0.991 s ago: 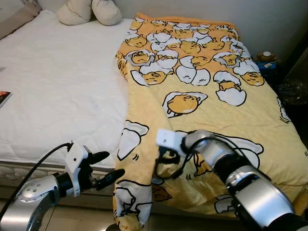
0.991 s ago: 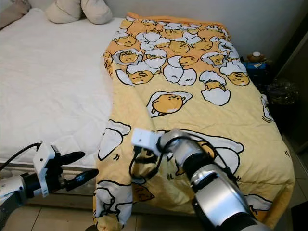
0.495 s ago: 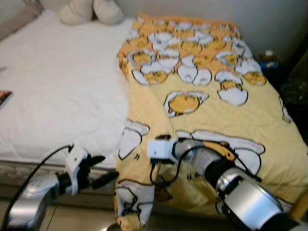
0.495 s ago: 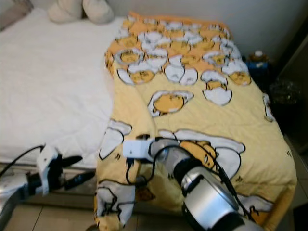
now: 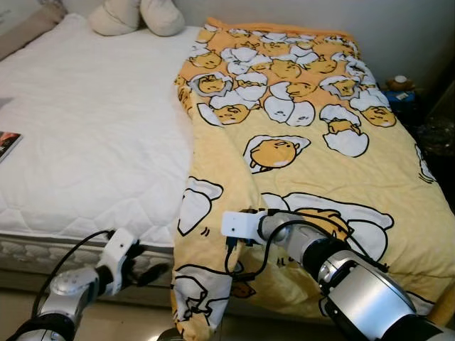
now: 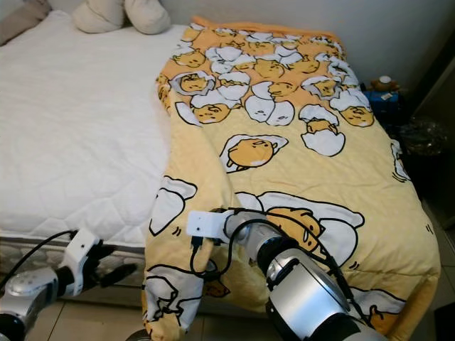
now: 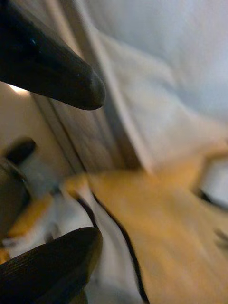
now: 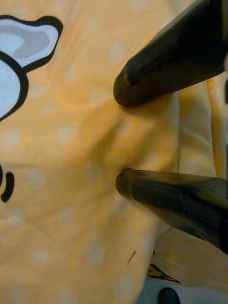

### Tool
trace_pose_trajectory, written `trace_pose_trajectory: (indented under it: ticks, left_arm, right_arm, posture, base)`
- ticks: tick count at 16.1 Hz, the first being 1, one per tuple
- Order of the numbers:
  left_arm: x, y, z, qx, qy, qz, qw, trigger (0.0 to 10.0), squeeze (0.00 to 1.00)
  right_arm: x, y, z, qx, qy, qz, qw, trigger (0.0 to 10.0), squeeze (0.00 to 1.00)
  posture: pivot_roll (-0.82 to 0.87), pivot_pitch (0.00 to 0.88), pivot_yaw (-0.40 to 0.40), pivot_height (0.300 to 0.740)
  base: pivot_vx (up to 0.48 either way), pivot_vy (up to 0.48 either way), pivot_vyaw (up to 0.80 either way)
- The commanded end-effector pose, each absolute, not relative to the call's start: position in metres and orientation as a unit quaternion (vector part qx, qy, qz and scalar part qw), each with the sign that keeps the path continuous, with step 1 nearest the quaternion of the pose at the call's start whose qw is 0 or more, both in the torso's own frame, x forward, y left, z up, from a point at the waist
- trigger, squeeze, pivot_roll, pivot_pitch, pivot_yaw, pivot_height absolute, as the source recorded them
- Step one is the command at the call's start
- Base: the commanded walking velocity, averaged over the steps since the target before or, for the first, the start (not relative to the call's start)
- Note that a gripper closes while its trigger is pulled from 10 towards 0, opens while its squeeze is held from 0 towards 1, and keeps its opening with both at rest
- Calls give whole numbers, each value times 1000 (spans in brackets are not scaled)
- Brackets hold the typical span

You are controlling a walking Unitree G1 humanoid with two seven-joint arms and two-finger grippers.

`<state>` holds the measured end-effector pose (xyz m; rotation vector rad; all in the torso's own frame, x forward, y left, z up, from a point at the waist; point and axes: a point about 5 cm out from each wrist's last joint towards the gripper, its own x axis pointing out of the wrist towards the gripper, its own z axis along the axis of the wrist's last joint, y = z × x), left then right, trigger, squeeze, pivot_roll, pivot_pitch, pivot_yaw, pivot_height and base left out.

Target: Clean up the room

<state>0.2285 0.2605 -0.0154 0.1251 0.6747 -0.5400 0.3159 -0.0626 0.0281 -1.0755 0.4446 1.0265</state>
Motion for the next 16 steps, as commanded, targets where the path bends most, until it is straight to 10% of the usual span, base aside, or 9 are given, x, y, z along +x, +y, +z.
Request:
trace_pose_trajectory:
  ticks: [1,4,10,16]
  left_arm:
    - [231,270,-17,93,343,-199,913,10000,0]
    - [227,262,-34,29,371,-70,925,10000,0]
    - [251,170,-5,-2,201,-346,916,10000,0]
    - [232,191,79,13,135,-444,886,10000,0]
  right_arm:
    - [319,-67,31,-471,203,452,730,0,0]
    - [321,-72,31,-428,214,441,759,0,0]
    - [319,-67,32,-414,207,453,762,0,0]
    - [325,-75,47,-208,203,463,837,0,0]
  posture:
    - [105,0,-34,740]
    - [100,0,-71,740]
    - [80,0,-55,740]
    - [78,0,-4,740]
  base:
    - [0,0,0]
    - [0,0,0]
    - [0,0,0]
    - [0,0,0]
